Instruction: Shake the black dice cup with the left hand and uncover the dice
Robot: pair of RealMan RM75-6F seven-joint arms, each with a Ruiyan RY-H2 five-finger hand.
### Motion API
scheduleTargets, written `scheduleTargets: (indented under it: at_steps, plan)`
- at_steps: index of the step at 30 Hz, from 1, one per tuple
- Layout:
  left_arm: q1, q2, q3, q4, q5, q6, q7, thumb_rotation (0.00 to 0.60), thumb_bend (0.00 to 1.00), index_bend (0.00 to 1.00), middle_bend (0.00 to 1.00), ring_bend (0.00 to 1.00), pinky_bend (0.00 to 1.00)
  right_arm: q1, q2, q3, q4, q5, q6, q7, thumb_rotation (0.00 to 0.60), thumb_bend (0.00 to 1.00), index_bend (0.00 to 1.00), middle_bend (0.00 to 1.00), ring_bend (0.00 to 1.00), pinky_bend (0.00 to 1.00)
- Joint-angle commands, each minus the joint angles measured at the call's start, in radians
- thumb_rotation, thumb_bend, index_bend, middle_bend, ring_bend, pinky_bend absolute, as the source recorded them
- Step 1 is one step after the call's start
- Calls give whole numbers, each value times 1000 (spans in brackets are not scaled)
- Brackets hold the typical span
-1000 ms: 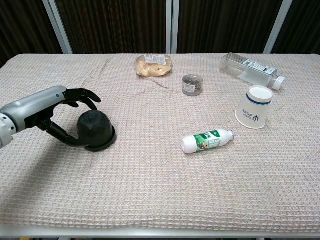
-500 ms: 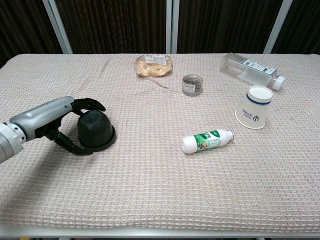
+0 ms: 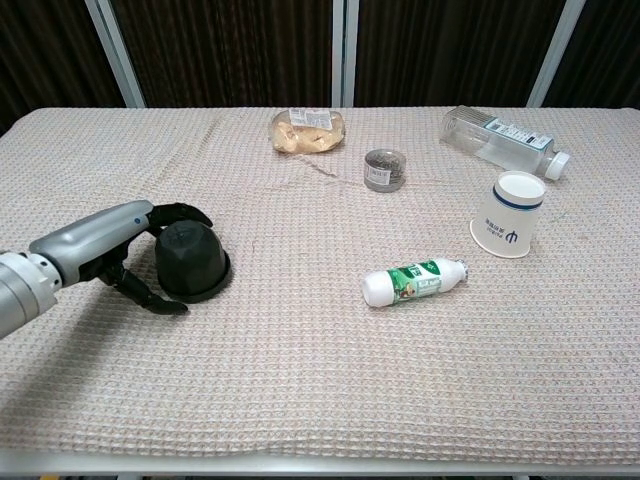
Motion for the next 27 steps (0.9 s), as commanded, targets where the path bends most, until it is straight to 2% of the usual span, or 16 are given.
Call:
scheduleTargets:
  at_steps: [1, 18, 27]
  plan:
    - [-2, -4, -1, 6, 4, 2, -9, 600, 0, 182, 242, 135, 211, 0, -1, 0, 3, 1, -1, 2, 600, 163, 0, 0, 0, 0]
    - [-13, -16, -1, 17, 7, -7, -40, 600, 4, 184, 261, 146, 220, 0, -3, 0, 12, 7, -10, 7, 600, 163, 0, 0, 0, 0]
    - [-15, -29, -5, 33, 14, 7, -54, 600, 70, 218, 311, 184, 252, 1, -3, 1, 16, 14, -19, 12, 600, 164, 0, 0, 0, 0]
